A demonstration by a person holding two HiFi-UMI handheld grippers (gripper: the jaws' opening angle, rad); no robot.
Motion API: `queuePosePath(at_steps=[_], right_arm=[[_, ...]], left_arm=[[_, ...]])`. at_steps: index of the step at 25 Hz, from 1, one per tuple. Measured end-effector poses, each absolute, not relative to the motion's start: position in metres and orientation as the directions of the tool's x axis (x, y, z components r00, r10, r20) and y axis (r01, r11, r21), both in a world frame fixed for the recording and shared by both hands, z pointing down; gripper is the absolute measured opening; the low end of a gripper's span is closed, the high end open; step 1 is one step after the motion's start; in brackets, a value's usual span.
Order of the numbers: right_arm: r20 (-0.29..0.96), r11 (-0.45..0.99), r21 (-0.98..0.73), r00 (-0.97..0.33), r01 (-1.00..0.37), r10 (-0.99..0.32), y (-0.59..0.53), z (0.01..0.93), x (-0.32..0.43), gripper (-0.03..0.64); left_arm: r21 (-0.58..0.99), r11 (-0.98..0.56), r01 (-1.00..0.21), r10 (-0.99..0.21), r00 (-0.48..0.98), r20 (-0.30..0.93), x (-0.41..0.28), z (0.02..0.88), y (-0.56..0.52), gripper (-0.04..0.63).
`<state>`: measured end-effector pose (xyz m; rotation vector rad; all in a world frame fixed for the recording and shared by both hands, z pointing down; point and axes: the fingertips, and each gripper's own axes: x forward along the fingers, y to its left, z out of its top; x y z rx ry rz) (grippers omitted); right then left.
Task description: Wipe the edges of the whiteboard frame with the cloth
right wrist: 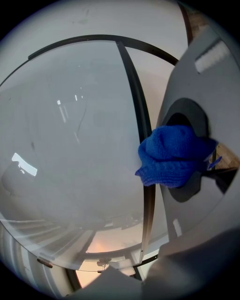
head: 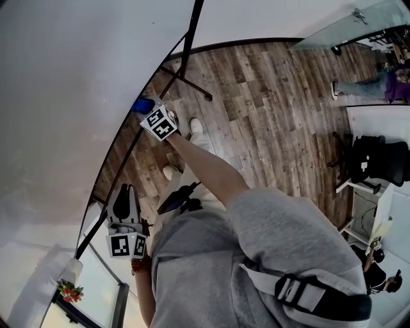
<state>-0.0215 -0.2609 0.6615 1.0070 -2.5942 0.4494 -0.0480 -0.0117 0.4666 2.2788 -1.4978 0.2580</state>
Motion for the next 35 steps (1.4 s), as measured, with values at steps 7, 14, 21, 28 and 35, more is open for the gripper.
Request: queuePosePath(at_steps=[7,14,21,28,35], right_arm=[[0.414,0.718,-0.165,-0.708,-0.676,-0.572,-0.252,0.662,-0.029,0.138],[0.414,0.737,-0.160,-0.722,-0.657,-0.554,-0.247,0.661,-0.036,0.138],[0.419,0.756,-0.161,-0.738,-0.634,-0.529,-0.238,0.667,-0.044,0.138],[0.430,0.763,-0.151,-0.737,-0.628,-0.521,-0.229,0.671,-0.054,0.137],[0.418,0.766,-0.176,-0.751,-0.619,-0.511,-0.216,0.665,-0.068,0.137]], left_arm=[[0.229,-0.340,-0.912,-0.839,0.404,0.364,-0.050,0.467,-0.008,0.063],[0.233,-0.339,-0.911,-0.839,0.405,0.364,-0.050,0.468,-0.007,0.063],[0.226,-0.322,-0.920,-0.848,0.386,0.362,-0.058,0.467,-0.006,0.061],[0.225,-0.317,-0.921,-0.853,0.381,0.358,-0.065,0.469,-0.002,0.061],[0.220,-0.310,-0.925,-0.857,0.372,0.357,-0.077,0.469,0.003,0.061]])
